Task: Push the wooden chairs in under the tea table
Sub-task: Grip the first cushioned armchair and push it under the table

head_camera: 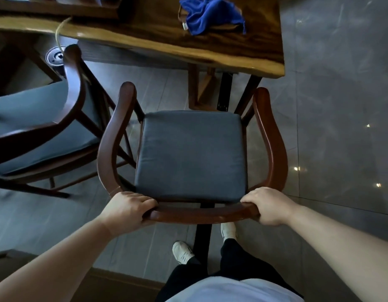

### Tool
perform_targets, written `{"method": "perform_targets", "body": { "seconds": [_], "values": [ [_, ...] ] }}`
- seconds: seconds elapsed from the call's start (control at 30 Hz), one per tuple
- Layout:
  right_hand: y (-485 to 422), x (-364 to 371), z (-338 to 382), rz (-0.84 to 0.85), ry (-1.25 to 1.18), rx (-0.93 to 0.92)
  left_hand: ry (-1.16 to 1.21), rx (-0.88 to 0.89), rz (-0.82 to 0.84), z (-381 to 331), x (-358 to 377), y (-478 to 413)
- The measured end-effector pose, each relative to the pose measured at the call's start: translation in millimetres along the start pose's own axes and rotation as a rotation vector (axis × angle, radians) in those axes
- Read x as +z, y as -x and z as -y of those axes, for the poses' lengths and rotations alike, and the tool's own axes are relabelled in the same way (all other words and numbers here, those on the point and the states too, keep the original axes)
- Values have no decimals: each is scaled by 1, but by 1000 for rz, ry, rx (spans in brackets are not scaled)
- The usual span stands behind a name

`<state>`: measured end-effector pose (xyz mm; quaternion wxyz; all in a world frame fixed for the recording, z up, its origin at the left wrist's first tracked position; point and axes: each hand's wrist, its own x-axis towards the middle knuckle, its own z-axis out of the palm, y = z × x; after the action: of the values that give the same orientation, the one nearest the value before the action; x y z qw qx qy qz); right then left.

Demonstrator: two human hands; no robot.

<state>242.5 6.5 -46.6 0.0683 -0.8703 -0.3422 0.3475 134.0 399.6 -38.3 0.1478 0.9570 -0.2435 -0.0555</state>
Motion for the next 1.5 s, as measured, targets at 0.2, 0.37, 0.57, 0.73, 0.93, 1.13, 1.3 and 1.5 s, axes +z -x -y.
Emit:
{"method": "perform_targets", "body": {
  "seconds": [0.2, 0.37, 0.57, 0.73, 0.93, 1.13, 1.3, 1.5],
  "values": [
    [-16, 3, 14, -29, -5, -11, -9, -13, 57, 24, -13, -2],
    [-33, 9, 42, -81, -4, -30, -91, -101, 44, 48, -25, 2],
    [-36, 8, 36, -95, -102, -70, -87, -201, 106, 45, -34, -3],
    [-44, 1, 9, 25, 54, -119, -181, -96, 154, -22, -27, -32],
    [-60, -19, -11, 217, 406, -232, -272, -262, 212, -79, 0, -67],
    [-66, -25, -30, 273, 387, -250, -271, -290, 196, -79, 10, -76],
    [-66, -44, -63, 239, 415, -232, -290, -273, 144, -97, 12, -112],
    [-67, -71, -90, 257, 456, -224, -292, -292, 117, -107, 23, -143]
  ]
}}
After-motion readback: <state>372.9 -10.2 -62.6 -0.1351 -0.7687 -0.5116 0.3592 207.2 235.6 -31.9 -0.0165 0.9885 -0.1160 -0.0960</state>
